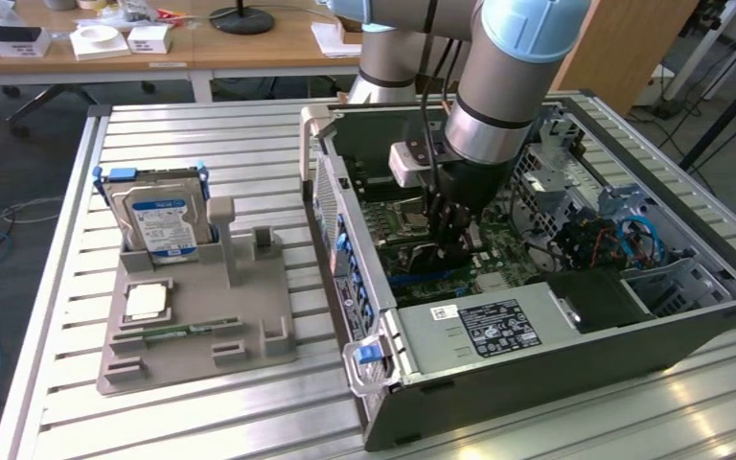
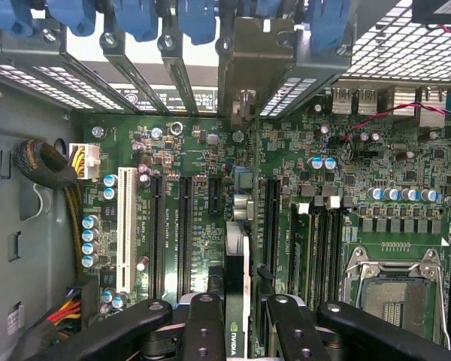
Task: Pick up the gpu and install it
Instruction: 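Insert the gpu into the slot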
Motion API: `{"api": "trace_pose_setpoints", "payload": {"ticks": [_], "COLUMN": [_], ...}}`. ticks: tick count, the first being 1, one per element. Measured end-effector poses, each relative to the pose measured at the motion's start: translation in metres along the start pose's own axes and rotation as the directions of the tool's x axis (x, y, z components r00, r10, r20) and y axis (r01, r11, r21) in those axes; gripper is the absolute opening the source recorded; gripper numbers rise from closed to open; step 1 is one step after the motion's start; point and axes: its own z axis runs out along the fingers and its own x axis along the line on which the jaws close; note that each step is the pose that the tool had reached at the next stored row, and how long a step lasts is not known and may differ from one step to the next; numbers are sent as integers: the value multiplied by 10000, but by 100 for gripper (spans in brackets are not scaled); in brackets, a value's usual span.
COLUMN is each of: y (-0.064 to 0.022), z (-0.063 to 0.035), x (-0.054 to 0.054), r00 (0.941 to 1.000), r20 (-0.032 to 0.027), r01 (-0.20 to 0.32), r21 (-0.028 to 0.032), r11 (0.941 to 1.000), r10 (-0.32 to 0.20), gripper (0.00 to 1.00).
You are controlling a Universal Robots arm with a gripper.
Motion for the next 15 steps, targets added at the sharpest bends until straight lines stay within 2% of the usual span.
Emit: {"api": "trace_pose_setpoints", "payload": {"ticks": [3, 4, 8, 15], "y": [0, -1, -1, 0], "z": [0, 0, -1, 4], "x": [0, 0, 0, 0], "r00": [10000, 10000, 10000, 10000], "r20": [1, 9, 21, 22], "r01": [1, 1, -1, -3], "r21": [-2, -24, -223, -226], "r11": [10000, 10000, 9998, 9997], "r10": [-1, -1, 1, 4], "gripper": [27, 27, 27, 27]}}
